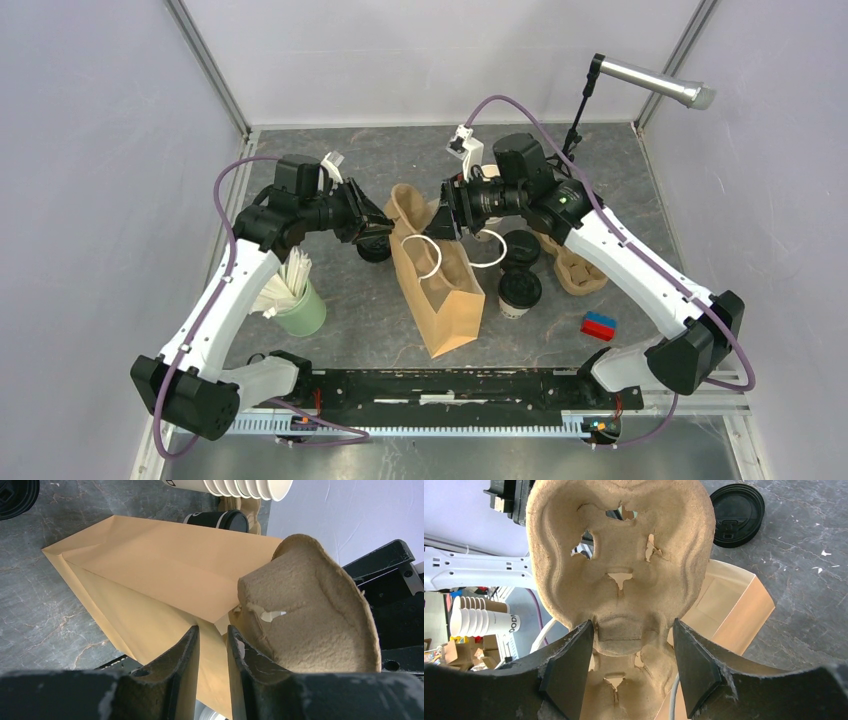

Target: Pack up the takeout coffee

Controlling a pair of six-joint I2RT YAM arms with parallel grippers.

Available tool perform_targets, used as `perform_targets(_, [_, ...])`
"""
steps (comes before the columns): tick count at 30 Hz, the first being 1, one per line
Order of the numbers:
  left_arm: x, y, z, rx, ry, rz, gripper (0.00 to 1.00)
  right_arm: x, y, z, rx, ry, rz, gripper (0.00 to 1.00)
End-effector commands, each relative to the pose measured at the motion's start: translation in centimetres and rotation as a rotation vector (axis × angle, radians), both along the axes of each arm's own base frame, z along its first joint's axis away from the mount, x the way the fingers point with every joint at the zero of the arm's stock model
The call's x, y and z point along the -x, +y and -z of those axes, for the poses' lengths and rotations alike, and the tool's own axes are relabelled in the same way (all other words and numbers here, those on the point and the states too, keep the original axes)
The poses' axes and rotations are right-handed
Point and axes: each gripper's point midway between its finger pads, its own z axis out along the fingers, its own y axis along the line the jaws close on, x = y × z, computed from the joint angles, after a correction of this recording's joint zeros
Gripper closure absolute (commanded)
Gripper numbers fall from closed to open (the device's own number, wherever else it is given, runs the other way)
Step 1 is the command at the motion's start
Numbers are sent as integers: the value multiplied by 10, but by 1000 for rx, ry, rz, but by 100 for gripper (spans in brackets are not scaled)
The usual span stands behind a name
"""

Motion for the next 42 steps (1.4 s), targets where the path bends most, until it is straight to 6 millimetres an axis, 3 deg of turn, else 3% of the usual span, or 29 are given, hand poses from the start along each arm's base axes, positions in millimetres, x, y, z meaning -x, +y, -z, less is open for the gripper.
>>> perform_targets(1, [1,-3,-5,13,-16,18,67,10,5,-5,-46,13,-57,34])
perform_targets(7, [1,-3,-5,13,-16,14,67,10,5,-2,-45,18,-67,43])
perform_targets(17, [0,-4,-7,14,-17,12,68,0,-2,-21,-30,-36,-24,28])
perform_targets(20, [1,-4,-6,14,-13,12,67,-1,-4,-25,-29,-49,-13,28])
perform_targets(23, [1,-4,-6,14,-16,13,67,1,-3,-26,-36,-44,-23,34])
perform_targets(33, [1,-4,-6,14,-12,10,67,10,1,-21,-73,5,-49,41])
perform_targets(42, [1,-4,-5,13,-11,10,68,17,0,-6,-44,81,-64,40])
